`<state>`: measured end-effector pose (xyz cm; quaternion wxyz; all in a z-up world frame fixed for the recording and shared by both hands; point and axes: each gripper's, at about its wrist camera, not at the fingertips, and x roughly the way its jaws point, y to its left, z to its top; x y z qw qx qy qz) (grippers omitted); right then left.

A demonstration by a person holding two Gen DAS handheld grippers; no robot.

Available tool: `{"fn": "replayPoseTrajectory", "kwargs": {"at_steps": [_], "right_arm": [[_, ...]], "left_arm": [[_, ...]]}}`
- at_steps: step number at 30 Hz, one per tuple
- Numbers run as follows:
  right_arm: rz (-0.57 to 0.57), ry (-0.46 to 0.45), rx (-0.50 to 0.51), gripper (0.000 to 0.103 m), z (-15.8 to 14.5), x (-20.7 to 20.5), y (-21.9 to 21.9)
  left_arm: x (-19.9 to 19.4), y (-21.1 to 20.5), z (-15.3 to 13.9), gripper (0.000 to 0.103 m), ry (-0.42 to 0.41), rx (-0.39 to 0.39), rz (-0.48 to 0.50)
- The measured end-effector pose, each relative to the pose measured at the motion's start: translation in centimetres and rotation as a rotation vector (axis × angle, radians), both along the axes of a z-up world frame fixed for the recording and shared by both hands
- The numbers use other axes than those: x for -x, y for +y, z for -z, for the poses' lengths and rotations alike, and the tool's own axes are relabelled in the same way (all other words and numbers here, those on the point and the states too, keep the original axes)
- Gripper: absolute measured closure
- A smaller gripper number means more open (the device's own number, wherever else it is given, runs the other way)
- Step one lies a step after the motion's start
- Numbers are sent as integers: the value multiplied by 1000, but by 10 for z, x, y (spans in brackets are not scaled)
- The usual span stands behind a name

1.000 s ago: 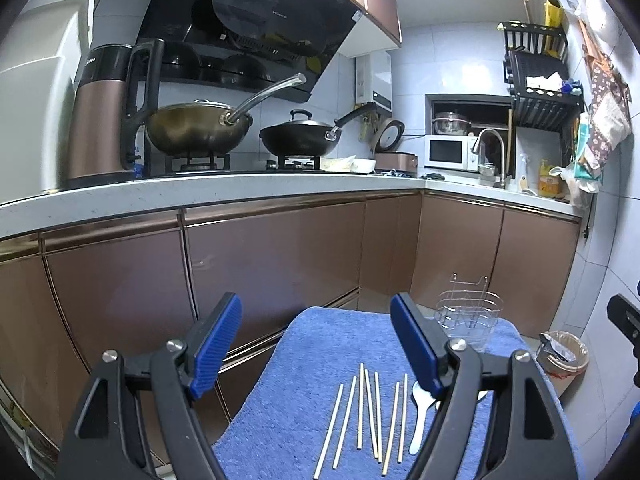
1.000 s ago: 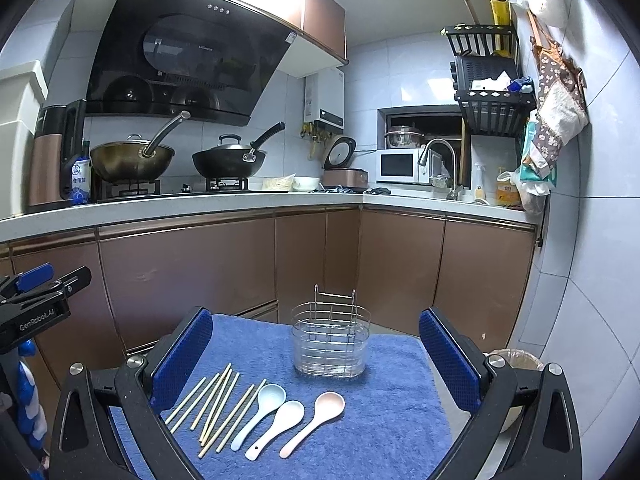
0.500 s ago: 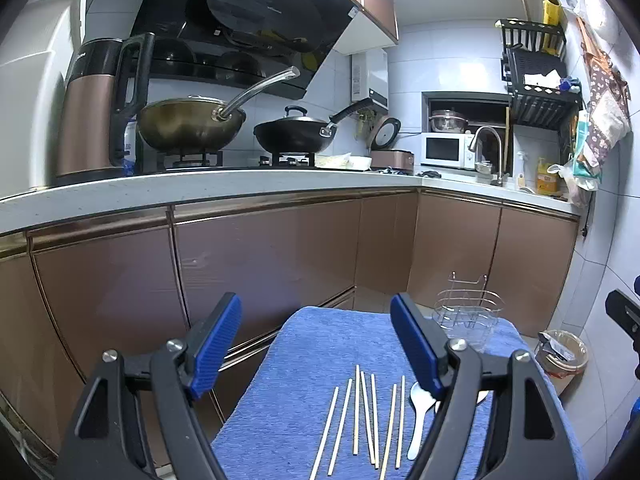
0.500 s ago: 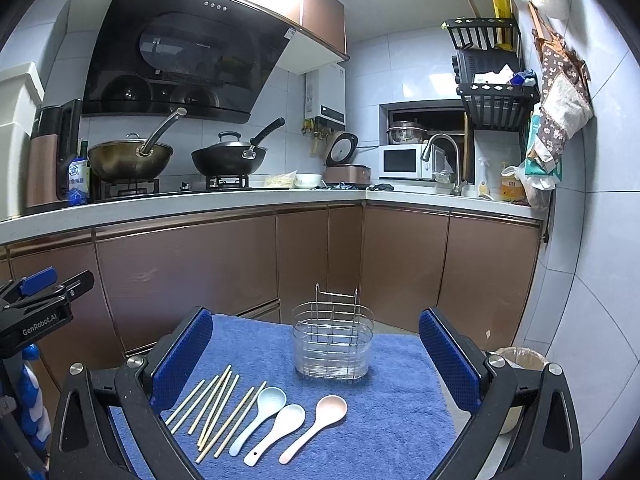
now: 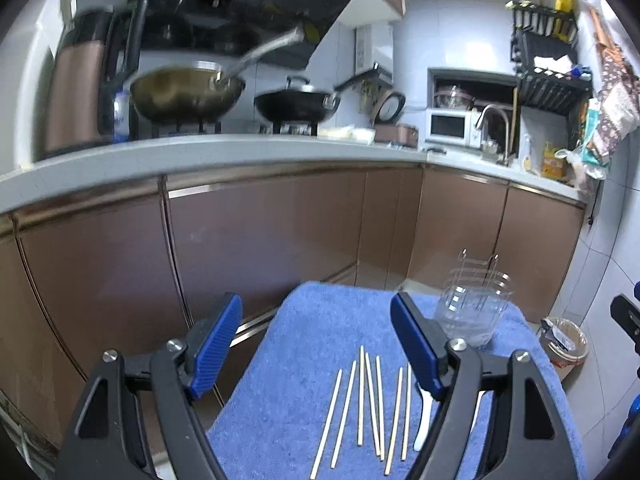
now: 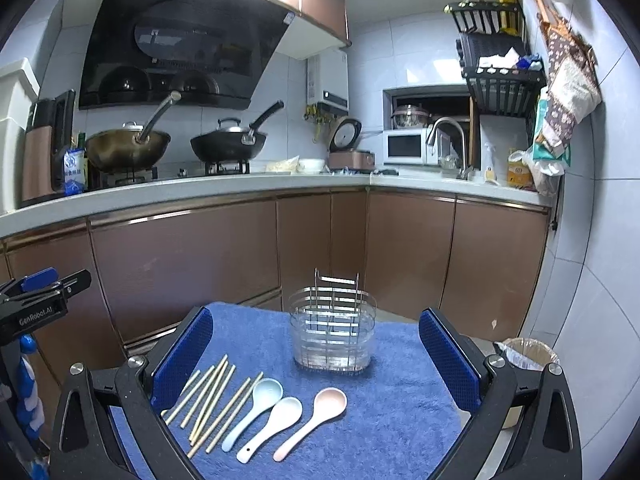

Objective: Organize utensils
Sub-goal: 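Grasp a wooden chopstick with the left tool while the right tool grasps the pink spoon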

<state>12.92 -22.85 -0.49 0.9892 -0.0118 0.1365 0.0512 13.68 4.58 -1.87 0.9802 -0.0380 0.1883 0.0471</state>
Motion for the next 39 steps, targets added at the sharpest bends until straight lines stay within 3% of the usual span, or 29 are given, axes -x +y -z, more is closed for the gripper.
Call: {"fn": "replayPoseTrajectory", "kwargs": {"at_steps": [6, 9, 15, 17, 20, 22, 25, 31, 39], "right_arm": [[-41, 112, -2, 6, 28, -28, -8], [-61, 186, -11, 15, 47, -44, -14], [-139, 363, -92, 42, 90, -85, -28], [-173, 413, -124, 48, 102, -97, -32], [-213, 489, -173, 54, 122, -119, -39], [-228, 533, -202, 56, 134, -132, -44], [-243, 594, -253, 61, 150, -150, -54], [-234, 681, -284, 65, 174, -182, -69], [-264, 715, -278, 67, 181, -197, -74]], "left_arm": [[-30, 14, 26, 28, 142, 49, 24], [-47, 14, 42, 28, 212, 59, 61], [-93, 2, 79, 30, 372, 76, 173], [-119, -3, 92, 34, 443, 100, 218], [-163, -11, 112, 47, 560, 133, 270], [-187, -16, 123, 57, 618, 144, 286], [-219, -20, 141, 63, 690, 173, 291], [-261, -20, 165, 66, 795, 198, 274], [-290, -27, 182, 76, 881, 148, 250]]}}
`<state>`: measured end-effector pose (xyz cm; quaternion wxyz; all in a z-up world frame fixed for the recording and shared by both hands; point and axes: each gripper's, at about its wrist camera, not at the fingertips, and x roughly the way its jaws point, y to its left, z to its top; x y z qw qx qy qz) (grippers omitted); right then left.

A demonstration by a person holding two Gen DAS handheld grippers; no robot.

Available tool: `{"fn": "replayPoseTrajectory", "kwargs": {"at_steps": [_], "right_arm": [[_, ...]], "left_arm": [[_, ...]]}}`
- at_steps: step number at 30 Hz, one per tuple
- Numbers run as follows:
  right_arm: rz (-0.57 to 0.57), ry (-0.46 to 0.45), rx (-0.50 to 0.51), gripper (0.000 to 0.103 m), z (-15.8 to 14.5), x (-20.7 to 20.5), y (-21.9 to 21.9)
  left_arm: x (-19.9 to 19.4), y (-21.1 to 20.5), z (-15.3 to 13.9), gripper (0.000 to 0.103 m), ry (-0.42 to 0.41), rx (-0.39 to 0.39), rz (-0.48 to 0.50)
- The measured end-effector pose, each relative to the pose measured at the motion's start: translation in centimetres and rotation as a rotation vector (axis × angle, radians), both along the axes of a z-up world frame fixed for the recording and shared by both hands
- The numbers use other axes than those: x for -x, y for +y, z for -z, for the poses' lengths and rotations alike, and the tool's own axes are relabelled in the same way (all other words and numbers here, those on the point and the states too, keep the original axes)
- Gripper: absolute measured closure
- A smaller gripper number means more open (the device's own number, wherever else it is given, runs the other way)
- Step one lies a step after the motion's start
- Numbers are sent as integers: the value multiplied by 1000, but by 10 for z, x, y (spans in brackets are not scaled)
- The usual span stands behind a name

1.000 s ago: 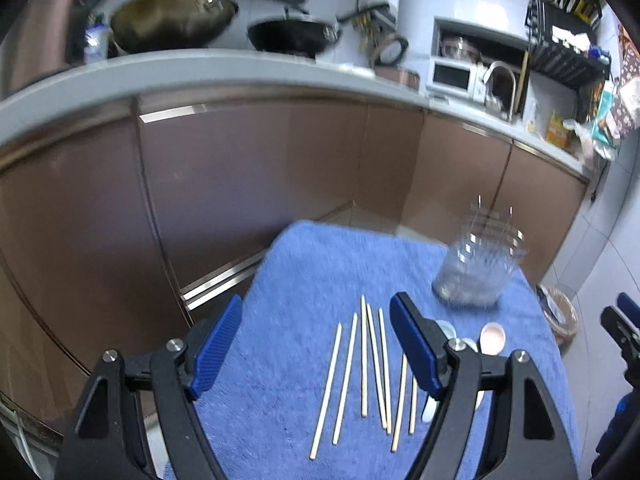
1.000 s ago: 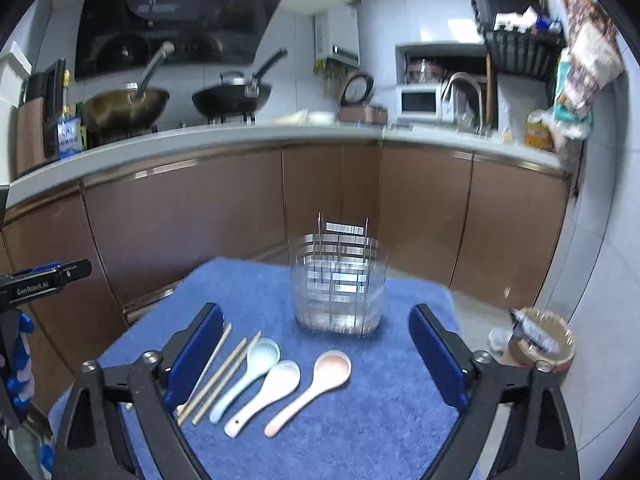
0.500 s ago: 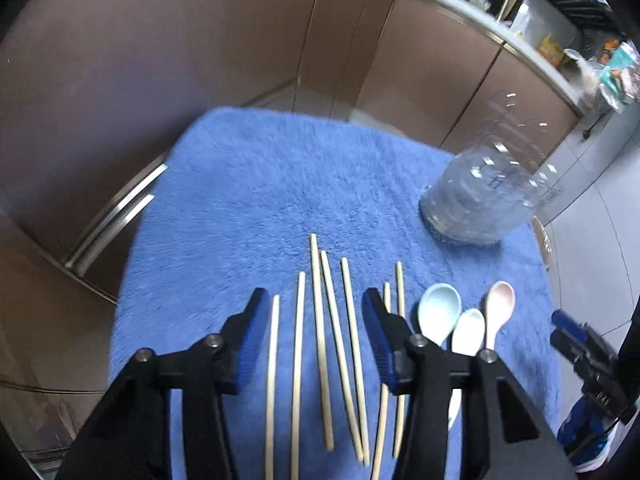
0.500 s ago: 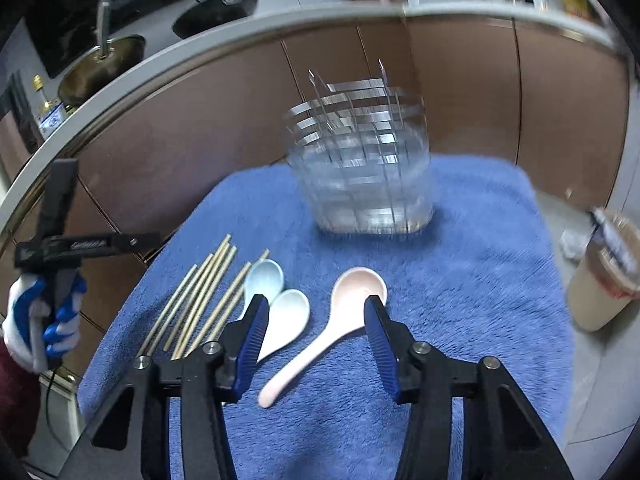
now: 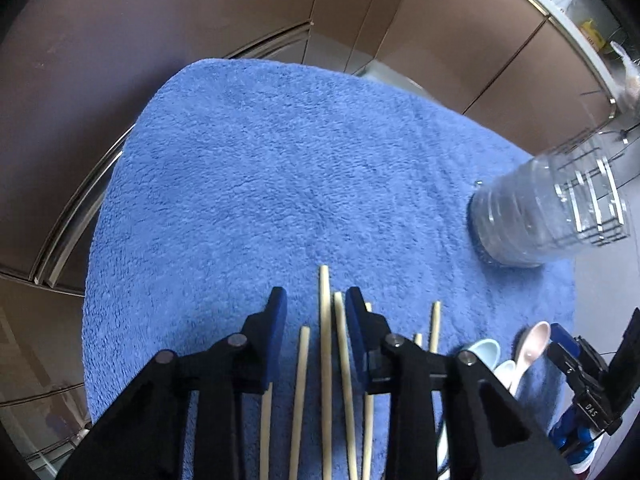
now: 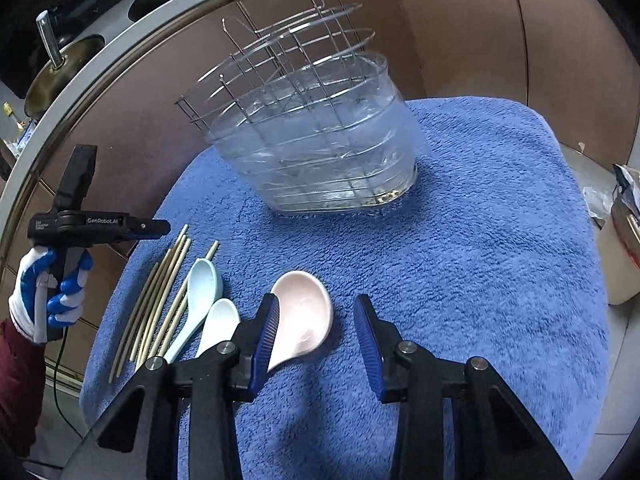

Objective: Organize utensils
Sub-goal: 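Grasp a wooden chopstick with the left tool while the right tool grasps the pink spoon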

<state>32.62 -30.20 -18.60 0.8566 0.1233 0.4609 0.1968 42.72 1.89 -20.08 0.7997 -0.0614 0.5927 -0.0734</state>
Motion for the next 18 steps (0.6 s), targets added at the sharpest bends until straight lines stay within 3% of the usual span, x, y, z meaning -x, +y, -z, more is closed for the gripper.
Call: {"fn": "replayPoseTrajectory", "kwargs": {"at_steps": [18], "right_arm": [[-72, 24, 27, 72, 5, -11, 3]], "left_arm": [[-24, -15, 18, 89, 54, -63, -16]]}}
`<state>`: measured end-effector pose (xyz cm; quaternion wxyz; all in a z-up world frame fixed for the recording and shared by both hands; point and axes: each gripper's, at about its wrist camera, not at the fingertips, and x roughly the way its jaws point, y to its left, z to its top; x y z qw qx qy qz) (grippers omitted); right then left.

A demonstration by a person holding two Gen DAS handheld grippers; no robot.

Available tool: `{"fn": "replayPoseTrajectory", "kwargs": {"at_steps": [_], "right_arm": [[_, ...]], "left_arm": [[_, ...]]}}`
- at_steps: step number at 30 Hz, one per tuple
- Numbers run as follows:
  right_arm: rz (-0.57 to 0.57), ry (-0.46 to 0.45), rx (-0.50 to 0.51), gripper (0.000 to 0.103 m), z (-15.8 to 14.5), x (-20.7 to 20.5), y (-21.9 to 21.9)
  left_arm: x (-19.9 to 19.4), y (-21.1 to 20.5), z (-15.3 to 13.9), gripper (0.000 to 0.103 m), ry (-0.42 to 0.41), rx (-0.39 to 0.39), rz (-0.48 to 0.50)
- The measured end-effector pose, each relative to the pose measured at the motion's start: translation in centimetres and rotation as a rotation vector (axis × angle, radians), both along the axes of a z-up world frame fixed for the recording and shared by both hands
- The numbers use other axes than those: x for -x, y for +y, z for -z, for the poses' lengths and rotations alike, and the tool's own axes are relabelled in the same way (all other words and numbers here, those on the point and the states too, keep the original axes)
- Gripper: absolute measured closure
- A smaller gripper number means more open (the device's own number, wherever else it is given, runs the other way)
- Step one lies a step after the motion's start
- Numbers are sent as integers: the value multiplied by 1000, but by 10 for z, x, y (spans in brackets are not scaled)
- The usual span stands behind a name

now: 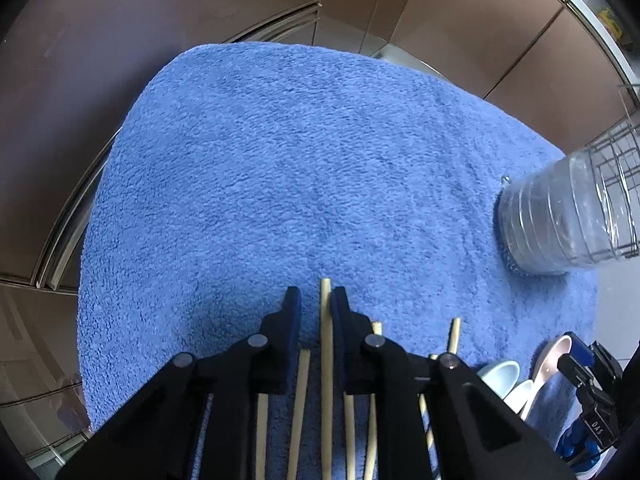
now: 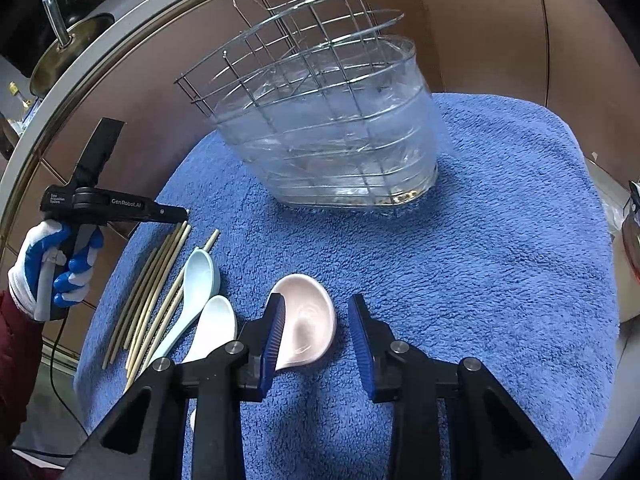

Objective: Organize utensils
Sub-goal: 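Grasp a wooden chopstick with the left tool while the right tool grasps the pink spoon, then lift the chopstick into the wire holder with the left tool while the right drops the pink spoon in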

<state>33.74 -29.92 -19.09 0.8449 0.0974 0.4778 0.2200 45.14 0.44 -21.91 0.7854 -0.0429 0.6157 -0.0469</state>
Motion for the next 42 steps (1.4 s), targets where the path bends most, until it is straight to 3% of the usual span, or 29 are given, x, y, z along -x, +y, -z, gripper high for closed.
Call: {"fn": "replayPoseTrajectory", "kwargs": {"at_steps": [9, 19, 21, 26, 30, 36, 42], "right_arm": [[-30, 14, 14, 74, 10, -8, 14], [-57, 33, 21, 86, 16, -21, 15], [-69, 35, 14, 92, 16, -23, 15], [-75, -3, 59, 94, 7, -14, 16], [-56, -52, 78, 94, -9, 2, 14], [-11, -184, 118, 95, -58, 36, 16], [98, -405, 172, 95, -140, 60, 13]], "left_arm": [[6, -2, 1, 89, -8, -34, 31], [1, -8, 3, 92, 1, -66, 34], [1, -9, 2, 98, 6, -49, 33], [12, -11, -6, 98, -31, -2, 7], [27, -11, -24, 98, -91, 19, 6], [59, 0, -75, 98, -240, 60, -6], [91, -1, -176, 98, -547, 139, -30]]}}
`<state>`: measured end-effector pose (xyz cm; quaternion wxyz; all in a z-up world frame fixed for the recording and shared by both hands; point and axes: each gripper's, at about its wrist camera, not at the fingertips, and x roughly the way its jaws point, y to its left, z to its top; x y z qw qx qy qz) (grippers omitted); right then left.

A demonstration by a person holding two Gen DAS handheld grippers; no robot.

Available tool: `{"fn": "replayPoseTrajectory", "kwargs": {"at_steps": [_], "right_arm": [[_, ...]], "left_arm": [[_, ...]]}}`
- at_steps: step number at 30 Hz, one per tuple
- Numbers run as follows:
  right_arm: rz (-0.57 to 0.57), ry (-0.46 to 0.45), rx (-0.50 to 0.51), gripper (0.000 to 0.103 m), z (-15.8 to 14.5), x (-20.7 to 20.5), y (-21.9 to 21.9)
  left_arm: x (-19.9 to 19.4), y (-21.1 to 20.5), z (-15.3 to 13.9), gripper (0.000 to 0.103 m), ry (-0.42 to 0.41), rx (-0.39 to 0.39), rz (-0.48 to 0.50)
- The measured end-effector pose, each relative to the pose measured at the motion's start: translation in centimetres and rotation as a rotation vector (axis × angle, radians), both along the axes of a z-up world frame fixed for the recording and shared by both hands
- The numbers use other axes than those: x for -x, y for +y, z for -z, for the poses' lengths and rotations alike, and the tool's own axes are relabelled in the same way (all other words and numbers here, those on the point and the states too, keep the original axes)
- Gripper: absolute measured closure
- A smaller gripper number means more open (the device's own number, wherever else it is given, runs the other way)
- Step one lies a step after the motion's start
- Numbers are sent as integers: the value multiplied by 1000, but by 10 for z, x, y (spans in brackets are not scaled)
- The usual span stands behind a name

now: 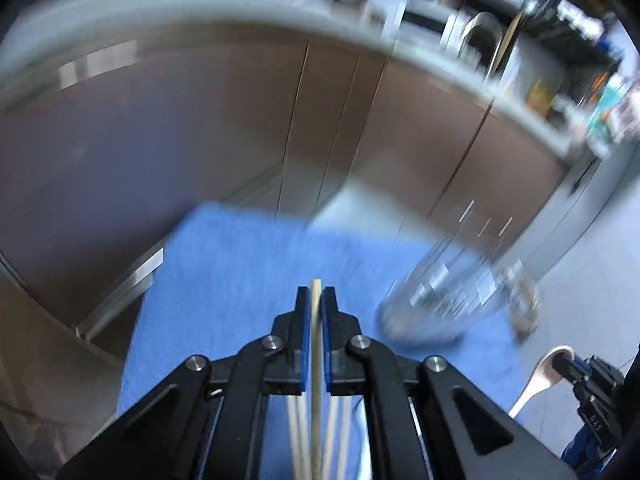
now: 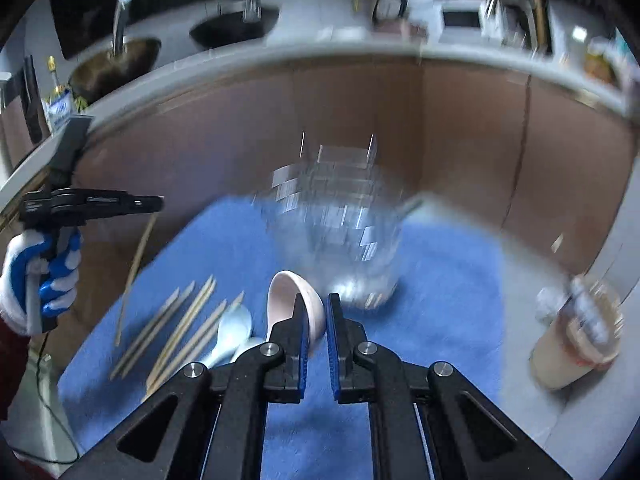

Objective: Organize utensils
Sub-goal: 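Lift the chopstick into the wire holder with the left tool while the right drops the pink spoon in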

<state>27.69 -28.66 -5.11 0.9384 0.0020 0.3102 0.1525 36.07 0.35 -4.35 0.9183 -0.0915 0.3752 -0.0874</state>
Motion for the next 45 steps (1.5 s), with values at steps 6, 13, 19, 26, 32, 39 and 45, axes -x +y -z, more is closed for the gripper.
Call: {"fn": "replayPoseTrajectory", "kwargs": {"at_steps": [6, 13, 19, 26, 32, 39, 45], "right_arm": [[156, -243, 84, 95, -68, -4, 0], [276, -353, 206, 95, -77, -50, 14], [319, -351, 292, 95, -40, -80, 31], [315, -315, 253, 94, 1, -96, 32], [274, -260, 175, 86, 17, -97, 26], [275, -237, 133, 80, 9, -79, 17], [242, -252, 73, 80, -17, -36, 15]], "left_arm": [[11, -18, -92, 98, -307, 170, -20], [-18, -50, -115, 98, -486, 332, -90], [-44, -93, -69, 98, -523, 261, -156], [-55, -120, -14, 97, -555, 137, -200], [-42, -126, -1, 81, -553, 99, -143], [-2, -102, -26, 70, -560, 69, -134], [43, -74, -68, 66, -570, 9, -99]]}}
